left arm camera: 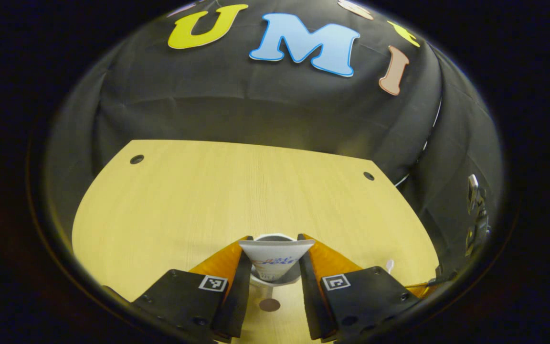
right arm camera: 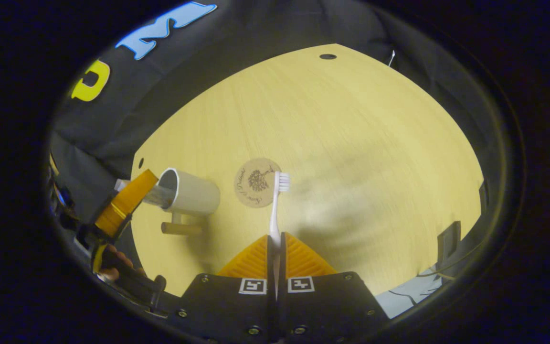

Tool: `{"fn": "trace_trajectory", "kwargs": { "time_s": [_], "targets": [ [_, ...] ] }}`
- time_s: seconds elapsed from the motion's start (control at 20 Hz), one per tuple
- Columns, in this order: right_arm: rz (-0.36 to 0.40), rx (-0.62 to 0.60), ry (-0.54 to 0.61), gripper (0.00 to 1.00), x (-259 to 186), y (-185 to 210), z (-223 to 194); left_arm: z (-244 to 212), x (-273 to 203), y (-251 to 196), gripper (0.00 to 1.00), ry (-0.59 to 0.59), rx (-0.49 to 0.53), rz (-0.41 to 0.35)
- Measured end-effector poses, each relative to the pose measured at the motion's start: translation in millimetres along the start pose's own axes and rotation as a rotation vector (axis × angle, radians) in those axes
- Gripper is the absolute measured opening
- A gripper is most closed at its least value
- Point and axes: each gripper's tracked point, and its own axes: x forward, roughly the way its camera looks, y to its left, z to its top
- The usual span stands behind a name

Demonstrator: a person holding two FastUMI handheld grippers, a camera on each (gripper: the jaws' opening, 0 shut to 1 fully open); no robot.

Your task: Put the toothbrush and toothpaste on the desktop into the cup, then pick up the cup and place it on the coaster on the desktop.

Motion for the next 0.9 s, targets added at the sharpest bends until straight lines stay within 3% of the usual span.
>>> {"fn": "trace_trajectory", "kwargs": {
  "time_s": [0.5,0.55,0.65,0.7,0.9],
  "targets": [
    [0.065,-0.031,-0.103,0.02,2.2,60.9,60.6,-3.2,-38.5,-1.2,0.58,-0.004,0.032,-0.040],
    [0.073,-0.030,-0.111,0.02,3.5,68.4,66.0,-0.8,-42.2,-1.6,0.41,-0.007,0.037,-0.046],
    [0.088,-0.027,-0.126,0.02,7.1,83.7,76.5,0.9,-49.1,-0.1,0.41,-0.008,0.036,-0.051],
    [0.093,-0.029,-0.135,0.02,7.9,90.0,82.3,2.7,-53.2,1.7,0.49,-0.008,0.032,-0.054],
    [0.119,-0.034,-0.167,0.02,8.0,117.9,103.2,3.1,-69.1,14.8,0.49,-0.010,0.017,-0.051]
  ]
}}
